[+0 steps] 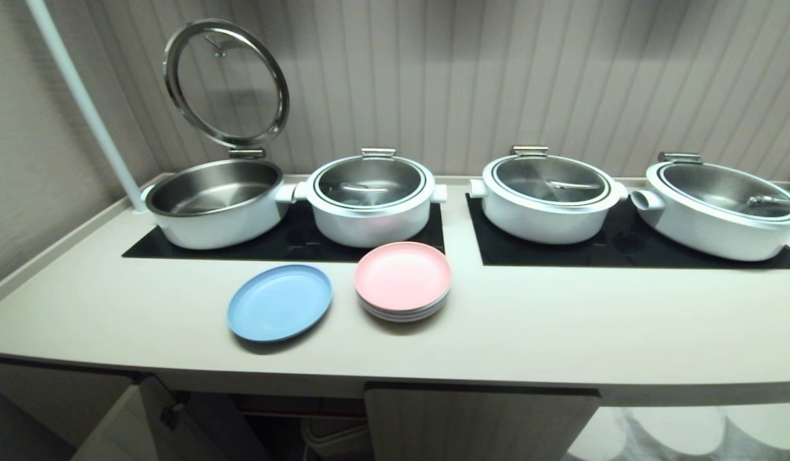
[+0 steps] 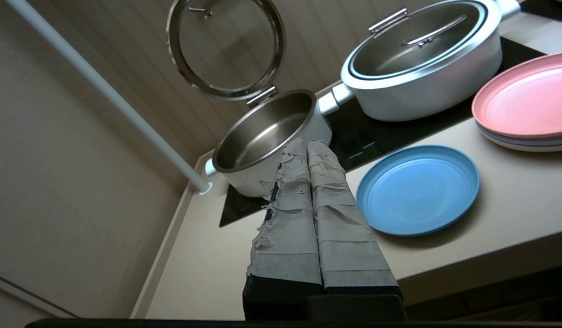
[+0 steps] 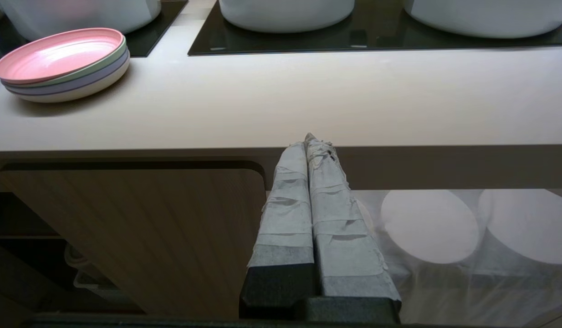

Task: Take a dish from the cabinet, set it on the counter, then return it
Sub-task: Pick up the plate from the table

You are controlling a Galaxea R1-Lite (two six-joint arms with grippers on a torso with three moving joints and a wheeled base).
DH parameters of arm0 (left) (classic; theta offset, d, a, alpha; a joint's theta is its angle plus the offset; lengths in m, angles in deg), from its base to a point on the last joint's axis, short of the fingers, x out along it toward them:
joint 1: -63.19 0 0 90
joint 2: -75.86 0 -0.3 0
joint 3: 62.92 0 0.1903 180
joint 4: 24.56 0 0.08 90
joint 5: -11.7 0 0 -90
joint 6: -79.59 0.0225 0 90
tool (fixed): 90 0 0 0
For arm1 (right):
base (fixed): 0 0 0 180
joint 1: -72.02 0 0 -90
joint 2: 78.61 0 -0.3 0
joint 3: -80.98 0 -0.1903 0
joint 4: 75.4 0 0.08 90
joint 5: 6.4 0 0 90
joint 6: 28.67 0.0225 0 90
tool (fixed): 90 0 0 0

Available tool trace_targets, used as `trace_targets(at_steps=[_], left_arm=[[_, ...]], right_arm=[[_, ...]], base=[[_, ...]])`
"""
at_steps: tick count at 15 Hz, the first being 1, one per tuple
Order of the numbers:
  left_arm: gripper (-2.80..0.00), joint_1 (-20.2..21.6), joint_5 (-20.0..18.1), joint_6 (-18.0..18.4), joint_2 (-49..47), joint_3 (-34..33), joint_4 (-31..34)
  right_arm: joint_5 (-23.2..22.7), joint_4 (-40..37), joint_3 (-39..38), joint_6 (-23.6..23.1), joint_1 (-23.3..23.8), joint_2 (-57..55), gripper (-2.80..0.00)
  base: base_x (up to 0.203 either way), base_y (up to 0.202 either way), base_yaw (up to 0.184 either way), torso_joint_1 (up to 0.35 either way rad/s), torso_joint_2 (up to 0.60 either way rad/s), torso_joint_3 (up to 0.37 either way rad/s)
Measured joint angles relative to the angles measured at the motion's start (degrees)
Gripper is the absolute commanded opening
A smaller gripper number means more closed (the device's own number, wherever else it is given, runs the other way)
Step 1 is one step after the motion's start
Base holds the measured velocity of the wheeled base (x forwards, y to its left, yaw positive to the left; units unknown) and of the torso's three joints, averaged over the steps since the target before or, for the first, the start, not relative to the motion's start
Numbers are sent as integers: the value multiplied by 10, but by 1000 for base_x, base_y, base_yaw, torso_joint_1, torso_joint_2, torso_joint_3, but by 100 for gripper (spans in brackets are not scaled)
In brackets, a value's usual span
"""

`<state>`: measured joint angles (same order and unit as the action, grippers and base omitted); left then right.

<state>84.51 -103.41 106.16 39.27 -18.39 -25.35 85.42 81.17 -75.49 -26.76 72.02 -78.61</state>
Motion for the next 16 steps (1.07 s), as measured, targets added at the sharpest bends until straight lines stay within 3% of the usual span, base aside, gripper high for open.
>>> trace_targets(at_steps=[6, 9, 11, 13, 16], left_arm=[[-280, -7, 9, 6, 172, -21, 149], [-280, -21, 87, 6, 201, -59, 79], [-280, -66, 158, 7, 208, -89, 23], [-280, -99, 213, 0, 211, -120, 4], [-280, -112, 273, 2, 212, -177, -1]], right_arm=[[0, 0, 0, 0, 0, 0, -280], [0, 0, 0, 0, 0, 0, -280], [0, 0, 0, 0, 0, 0, -280], [0, 0, 0, 0, 0, 0, -280], [0, 0, 0, 0, 0, 0, -280]], base=[[0, 0, 0, 0, 0, 0], [0, 0, 0, 0, 0, 0], [0, 0, 0, 0, 0, 0], [0, 0, 0, 0, 0, 0], [0, 0, 0, 0, 0, 0]])
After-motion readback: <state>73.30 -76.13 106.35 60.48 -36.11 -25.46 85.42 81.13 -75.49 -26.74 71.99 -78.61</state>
